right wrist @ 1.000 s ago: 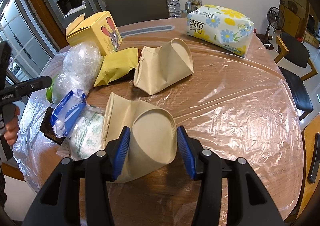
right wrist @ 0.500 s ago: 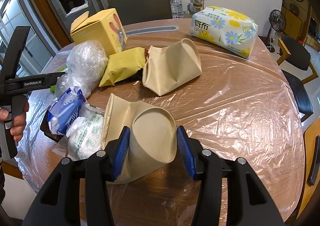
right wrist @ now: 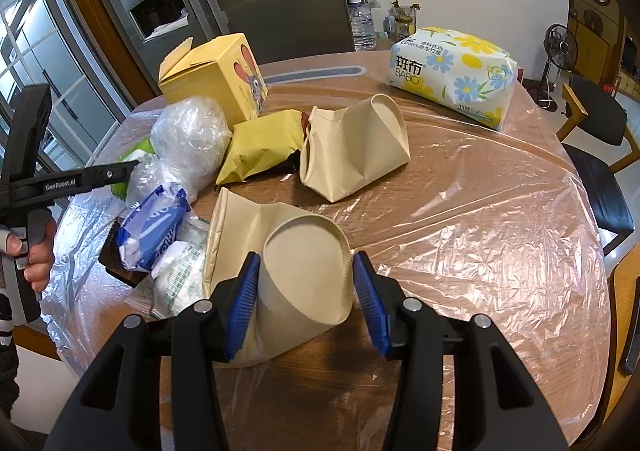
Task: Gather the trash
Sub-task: 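Lift the green bag and beige cup off the table toward the trash bin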
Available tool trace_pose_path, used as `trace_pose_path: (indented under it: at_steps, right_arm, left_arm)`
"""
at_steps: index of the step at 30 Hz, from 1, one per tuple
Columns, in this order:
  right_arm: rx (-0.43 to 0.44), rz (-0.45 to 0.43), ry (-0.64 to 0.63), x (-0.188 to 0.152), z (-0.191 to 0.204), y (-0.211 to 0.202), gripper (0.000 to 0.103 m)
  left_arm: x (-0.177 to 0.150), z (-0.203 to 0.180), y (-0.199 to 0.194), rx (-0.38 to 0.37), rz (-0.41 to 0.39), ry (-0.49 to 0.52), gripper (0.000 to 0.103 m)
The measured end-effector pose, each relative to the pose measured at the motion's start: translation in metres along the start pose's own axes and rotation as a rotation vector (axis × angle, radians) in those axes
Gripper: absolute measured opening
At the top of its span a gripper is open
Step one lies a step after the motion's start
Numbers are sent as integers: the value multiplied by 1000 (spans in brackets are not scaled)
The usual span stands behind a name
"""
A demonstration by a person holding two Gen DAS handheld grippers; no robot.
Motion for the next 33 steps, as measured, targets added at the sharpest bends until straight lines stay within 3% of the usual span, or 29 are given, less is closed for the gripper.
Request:
trace_pose_path:
  at_steps: [6, 17, 33]
  right_arm:
    - [9, -11, 12, 2, -2, -4, 47]
    - [0, -58, 10, 5, -6, -29, 47]
    - [41, -75, -26, -5, 18, -52, 47]
  left_arm:
    - [-9, 11, -17, -10, -35, -50, 61]
    - [-35, 6, -46, -38, -74, -43, 59]
    - [-75, 0, -81, -90, -115, -71, 58]
Point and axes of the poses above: each gripper's, at about its wrist camera, not at the fingertips, and y roughly the way its jaws point, z to its left, x to its top, the point moved 5 cm from there along y, roughly the way its jaws point, and after that the axes turned 3 degrees about x, right-handed, at the moved point
